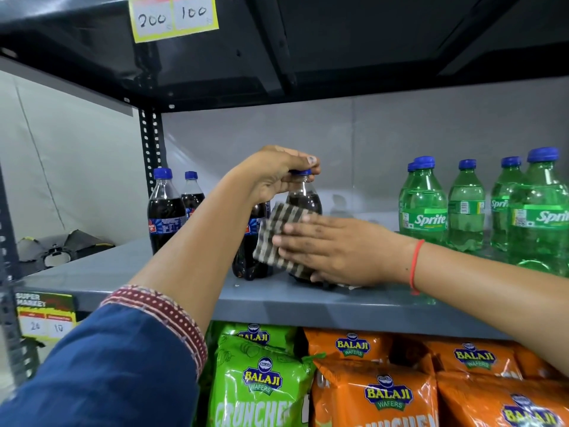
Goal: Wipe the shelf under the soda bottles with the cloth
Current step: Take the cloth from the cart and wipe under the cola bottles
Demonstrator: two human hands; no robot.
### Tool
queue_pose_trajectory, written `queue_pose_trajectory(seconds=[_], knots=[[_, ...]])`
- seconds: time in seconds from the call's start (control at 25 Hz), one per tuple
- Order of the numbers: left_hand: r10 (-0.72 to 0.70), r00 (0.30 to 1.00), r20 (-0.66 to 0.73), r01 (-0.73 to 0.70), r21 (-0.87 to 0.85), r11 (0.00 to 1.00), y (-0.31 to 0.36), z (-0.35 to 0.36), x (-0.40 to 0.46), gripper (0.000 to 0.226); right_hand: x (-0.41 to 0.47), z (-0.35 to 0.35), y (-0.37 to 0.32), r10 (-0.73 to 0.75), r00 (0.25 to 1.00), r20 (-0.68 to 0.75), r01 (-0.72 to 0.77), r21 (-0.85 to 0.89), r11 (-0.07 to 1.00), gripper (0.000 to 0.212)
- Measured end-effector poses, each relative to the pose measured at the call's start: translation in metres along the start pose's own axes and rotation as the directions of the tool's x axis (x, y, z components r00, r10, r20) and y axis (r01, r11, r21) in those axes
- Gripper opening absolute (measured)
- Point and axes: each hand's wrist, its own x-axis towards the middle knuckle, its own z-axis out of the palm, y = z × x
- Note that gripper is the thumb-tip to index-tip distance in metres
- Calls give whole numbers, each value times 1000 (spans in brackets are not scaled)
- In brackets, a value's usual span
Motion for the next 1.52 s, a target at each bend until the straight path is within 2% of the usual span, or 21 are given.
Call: queue_pose_trajectory(seconds=[0.08,0.24,0.36,0.48,0.6,0.72,0.84,0.96,1.12,1.2,1.32,1.4,1.48,1.52], knots=[[-9,1000,5,9,3,1000,-1,1,0,13,-2,0,0,-64,998,28,64,0,998,50],[2,1000,10,-2,28,1000,0,0,0,14,-2,-1,4,40,999,8,-40,0,999,50],[-3,1000,18,3,8,1000,0,1,-1,14,-4,-2,2,-42,999,30,42,1,999,49],[12,1000,12,-12,13,1000,0,1,-1,16,-3,-5,8,50,999,3,-50,7,999,51],[-3,1000,22,3,7,1000,0,0,-2,15,-3,-2,0,3,998,55,-3,15,1000,55],[11,1000,25,-11,13,1000,0,0,-2,12,0,-2,1,86,995,54,-88,35,996,60],[-11,1000,24,11,0,1000,1,0,-3,11,3,0,-2,13,998,62,-16,42,999,58],[-14,1000,18,14,8,1000,1,0,-2,11,2,-1,1,29,998,47,-31,43,999,55],[-29,999,29,29,-4,1000,2,-1,-2,11,-1,-3,2,-45,996,72,41,55,998,56],[-31,999,30,31,5,1000,2,-1,-2,13,-2,-4,3,-27,996,83,22,61,998,59],[-28,999,39,27,20,999,3,0,-4,13,-4,-8,5,-99,984,149,92,54,994,71],[-31,999,38,30,25,999,3,0,-5,14,-4,-12,3,-91,977,193,87,30,996,66],[-32,999,29,31,27,999,3,0,-4,15,-9,-12,1,-57,990,130,54,30,998,43],[-34,999,21,33,28,999,3,0,-3,15,-14,-13,0,-32,995,94,27,53,998,39]])
